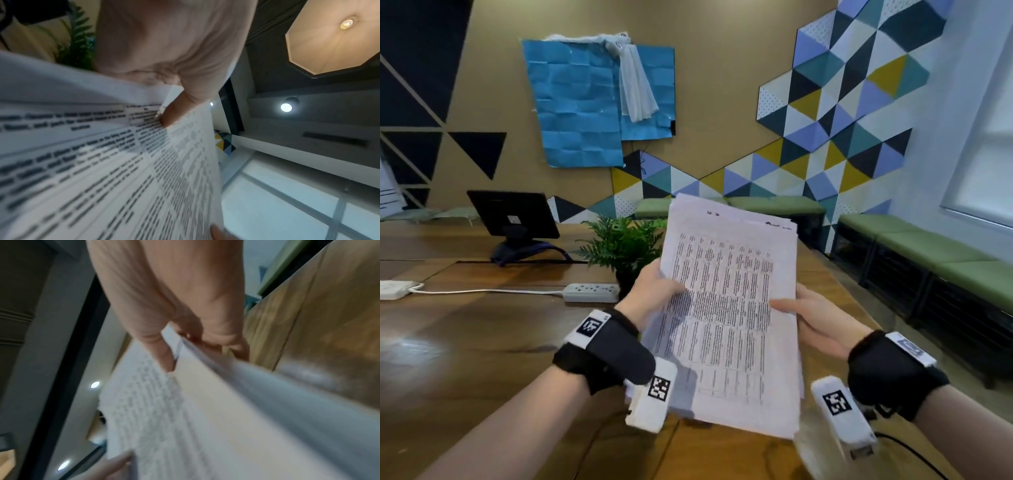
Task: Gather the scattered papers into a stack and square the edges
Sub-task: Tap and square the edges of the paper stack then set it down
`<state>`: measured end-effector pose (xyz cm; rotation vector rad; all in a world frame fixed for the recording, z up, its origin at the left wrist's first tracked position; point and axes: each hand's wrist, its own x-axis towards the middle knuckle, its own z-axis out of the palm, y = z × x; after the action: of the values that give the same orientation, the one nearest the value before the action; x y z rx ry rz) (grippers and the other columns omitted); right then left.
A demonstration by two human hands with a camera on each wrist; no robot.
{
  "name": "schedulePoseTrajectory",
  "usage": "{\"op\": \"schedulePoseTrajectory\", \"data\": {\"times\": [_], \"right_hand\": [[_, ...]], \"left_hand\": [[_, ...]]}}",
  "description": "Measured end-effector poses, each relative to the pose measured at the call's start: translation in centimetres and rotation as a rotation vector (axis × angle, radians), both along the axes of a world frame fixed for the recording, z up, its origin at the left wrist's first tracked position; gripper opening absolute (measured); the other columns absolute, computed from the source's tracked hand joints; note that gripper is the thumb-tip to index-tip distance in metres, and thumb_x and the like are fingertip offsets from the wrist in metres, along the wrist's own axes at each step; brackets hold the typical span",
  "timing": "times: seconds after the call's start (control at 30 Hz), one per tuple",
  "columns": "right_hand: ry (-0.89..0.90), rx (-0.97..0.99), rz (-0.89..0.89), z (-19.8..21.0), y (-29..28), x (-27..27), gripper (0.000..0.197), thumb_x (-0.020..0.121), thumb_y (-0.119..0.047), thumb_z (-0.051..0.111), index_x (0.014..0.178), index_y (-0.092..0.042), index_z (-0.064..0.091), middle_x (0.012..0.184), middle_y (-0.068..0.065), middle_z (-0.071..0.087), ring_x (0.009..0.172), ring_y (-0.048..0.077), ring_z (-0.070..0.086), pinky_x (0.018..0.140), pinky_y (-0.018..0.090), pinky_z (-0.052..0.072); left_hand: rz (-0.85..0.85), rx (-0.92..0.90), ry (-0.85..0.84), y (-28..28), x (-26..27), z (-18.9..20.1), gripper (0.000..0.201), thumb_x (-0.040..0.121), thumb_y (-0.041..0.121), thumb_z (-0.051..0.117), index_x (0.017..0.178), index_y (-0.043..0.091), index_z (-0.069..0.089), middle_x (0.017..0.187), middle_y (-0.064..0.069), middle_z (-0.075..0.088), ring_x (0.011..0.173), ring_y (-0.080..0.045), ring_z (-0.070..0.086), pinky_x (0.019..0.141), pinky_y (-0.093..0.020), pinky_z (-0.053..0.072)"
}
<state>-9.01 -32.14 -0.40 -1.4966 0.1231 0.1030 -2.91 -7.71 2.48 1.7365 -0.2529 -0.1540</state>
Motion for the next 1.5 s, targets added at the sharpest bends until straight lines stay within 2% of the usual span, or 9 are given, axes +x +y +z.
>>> {"op": "schedulePoseTrajectory", "data": {"times": [0.1, 0.27, 0.5, 0.63, 0.9, 1.03, 1.2, 1.37, 1.5], "right_hand": [[-0.118, 0.029, -0.077, 2.2, 1.5, 0.0, 0.033, 0.091, 0.001, 0.051, 0.119, -0.017, 0.05, 0.125, 0.01, 0.063, 0.11, 0.031, 0.064, 0.094, 0.052, 0.049], [-0.374, -0.154, -0.164, 2.9, 3.9, -0.1, 0.016, 0.091, -0.011, 0.056, 0.1, -0.024, 0.052, 0.119, 0.009, 0.065, 0.109, 0.03, 0.064, 0.094, 0.052, 0.051], [-0.059, -0.285, -0.058, -2.4, 1.8, -0.2, 0.05, 0.088, -0.001, 0.056, 0.133, -0.012, 0.036, 0.111, 0.0, 0.063, 0.093, 0.015, 0.066, 0.07, 0.027, 0.056], [0.031, -0.433, -0.039, -3.8, 1.0, -0.2, 0.03, 0.092, -0.003, 0.05, 0.122, -0.008, 0.05, 0.095, 0.006, 0.069, 0.084, 0.017, 0.071, 0.078, 0.039, 0.06], [0.218, -0.388, 0.035, -5.6, -0.4, -1.8, 0.023, 0.088, -0.001, 0.058, 0.111, 0.0, 0.062, 0.105, 0.024, 0.071, 0.082, 0.025, 0.071, 0.063, 0.029, 0.059], [0.452, -0.495, 0.079, -8.8, -0.4, -2.7, 0.006, 0.089, 0.002, 0.052, 0.092, 0.0, 0.057, 0.075, 0.018, 0.062, 0.05, 0.021, 0.061, 0.044, 0.025, 0.051], [0.511, -0.59, 0.118, -9.1, -0.7, -2.6, 0.013, 0.079, 0.005, 0.059, 0.072, -0.005, 0.057, 0.067, 0.012, 0.058, 0.054, 0.018, 0.057, 0.053, 0.025, 0.051], [0.524, -0.194, 0.018, -10.2, -0.2, -3.1, 0.014, 0.084, 0.018, 0.044, 0.087, 0.009, 0.055, 0.072, 0.02, 0.049, 0.03, 0.013, 0.044, 0.032, 0.02, 0.041], [0.466, -0.458, 0.123, -9.3, 0.3, -3.6, 0.018, 0.081, 0.009, 0.057, 0.068, -0.002, 0.058, 0.046, 0.007, 0.061, 0.035, 0.014, 0.056, 0.038, 0.02, 0.047]], "left_hand": [[0.169, -0.066, -0.095, -0.4, -0.7, -1.2, 0.036, 0.089, -0.007, 0.051, 0.117, 0.017, 0.049, 0.122, -0.006, 0.062, 0.112, -0.023, 0.059, 0.095, -0.039, 0.049], [0.266, -0.116, -0.344, -0.9, -2.5, -1.8, 0.031, 0.096, 0.003, 0.044, 0.111, 0.028, 0.039, 0.099, 0.025, 0.054, 0.091, 0.005, 0.055, 0.087, -0.026, 0.045], [0.262, 0.011, -0.227, 0.5, -2.0, -5.5, 0.019, 0.097, 0.012, 0.045, 0.111, 0.023, 0.04, 0.098, 0.011, 0.062, 0.093, -0.024, 0.064, 0.09, -0.047, 0.052], [0.259, -0.008, -0.191, 0.9, -1.0, -5.9, 0.02, 0.097, 0.009, 0.044, 0.103, 0.027, 0.049, 0.1, 0.012, 0.064, 0.095, -0.01, 0.063, 0.092, -0.034, 0.049], [0.295, -0.027, 0.249, 1.7, 0.0, -8.7, 0.018, 0.092, -0.004, 0.047, 0.106, 0.009, 0.049, 0.111, -0.013, 0.06, 0.109, -0.033, 0.059, 0.099, -0.048, 0.048], [0.271, 0.068, 0.438, 1.3, -0.1, -12.8, 0.022, 0.09, -0.005, 0.044, 0.108, 0.002, 0.054, 0.118, -0.02, 0.064, 0.108, -0.039, 0.062, 0.096, -0.051, 0.05], [0.333, 0.104, 0.5, 1.3, 1.1, -13.5, 0.029, 0.088, -0.009, 0.041, 0.114, -0.006, 0.054, 0.124, -0.024, 0.059, 0.111, -0.04, 0.057, 0.1, -0.049, 0.046], [0.358, 0.064, 0.524, 1.7, 1.6, -14.1, 0.033, 0.088, -0.007, 0.042, 0.118, -0.013, 0.055, 0.125, -0.024, 0.059, 0.114, -0.039, 0.056, 0.103, -0.045, 0.044], [0.365, 0.047, 0.487, 1.6, 1.2, -14.3, 0.02, 0.09, -0.011, 0.041, 0.098, -0.004, 0.058, 0.106, -0.019, 0.06, 0.096, -0.032, 0.056, 0.086, -0.038, 0.046]]}}
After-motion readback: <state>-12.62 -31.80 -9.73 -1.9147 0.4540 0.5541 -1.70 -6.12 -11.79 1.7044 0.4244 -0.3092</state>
